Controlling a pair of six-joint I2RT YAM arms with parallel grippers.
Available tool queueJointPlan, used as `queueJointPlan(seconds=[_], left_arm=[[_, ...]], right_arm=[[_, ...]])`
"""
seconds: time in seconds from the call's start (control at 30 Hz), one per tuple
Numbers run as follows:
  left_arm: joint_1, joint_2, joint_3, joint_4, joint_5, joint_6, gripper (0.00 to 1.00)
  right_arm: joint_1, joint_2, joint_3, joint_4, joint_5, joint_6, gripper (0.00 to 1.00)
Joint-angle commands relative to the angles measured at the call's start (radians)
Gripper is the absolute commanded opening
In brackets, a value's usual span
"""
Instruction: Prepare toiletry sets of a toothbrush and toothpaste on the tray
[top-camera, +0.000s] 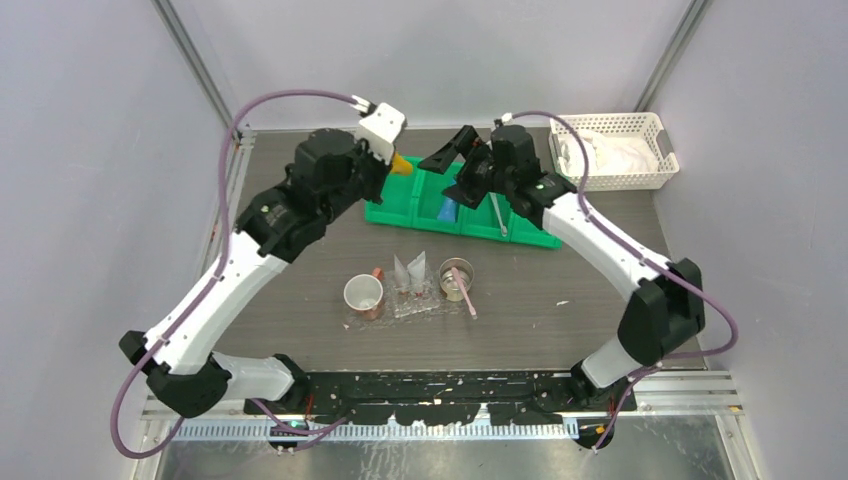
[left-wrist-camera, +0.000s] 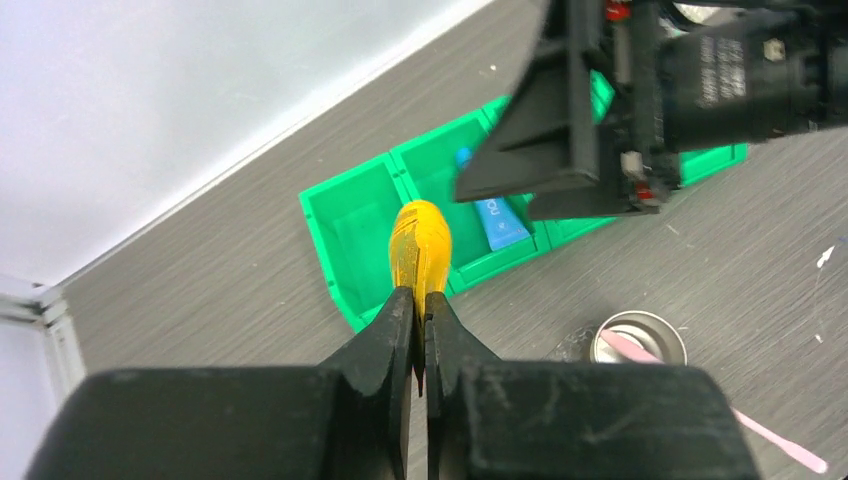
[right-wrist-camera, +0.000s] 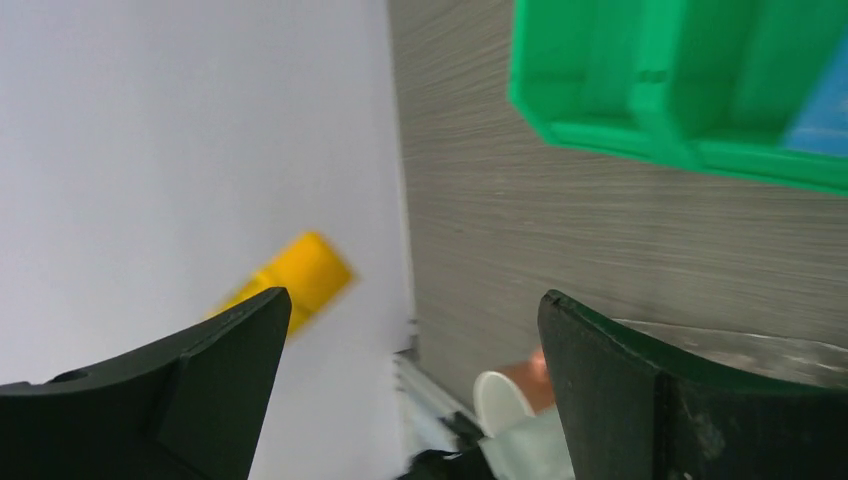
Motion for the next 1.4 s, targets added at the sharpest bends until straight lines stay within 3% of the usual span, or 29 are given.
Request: queueJointPlan(seconds=[0.0, 0.13, 0.2, 0.4, 0.73, 0.87, 1.1, 1.37], left_arm=[[0.001, 0.020, 0.259, -0.334, -0.053, -0.133, 0.01], [-0.001, 0.075, 0.431, -0.575, -0.004, -0.219, 0.01], [-0.008, 0.089, 0.477, -0.642, 0.018, -0.251, 0.01], [-0.049, 0.117, 0.538, -0.811, 0.123, -0.349, 0.01], [-0.193, 0.077, 0.511, -0.944, 0.113, -0.424, 0.01], [-0.247, 0.042, 0.354, -0.884, 0.089, -0.427, 0.01], [-0.290, -0.086, 0.047, -0.579, 0.060, -0.363, 0.01], [-0.302, -0.136, -0.144, -0.329, 0.070, -0.294, 0.01]], right_arm=[[-0.004, -0.176, 0.095, -0.349, 0.249, -0.399, 1.00], [-0.006, -0.264, 0.069, -0.450, 0.491, -0.534, 1.00], [-0.005, -0.292, 0.048, -0.458, 0.535, -0.566, 1.00], [-0.006, -0.313, 0.010, -0.463, 0.573, -0.608, 1.00], [-0.005, -0.315, -0.047, -0.436, 0.548, -0.613, 1.00], [-0.005, -0.324, -0.090, -0.410, 0.539, -0.605, 1.00], [-0.011, -0.328, -0.148, -0.382, 0.524, -0.600, 1.00], [-0.025, -0.320, -0.210, -0.332, 0.492, -0.587, 1.00]])
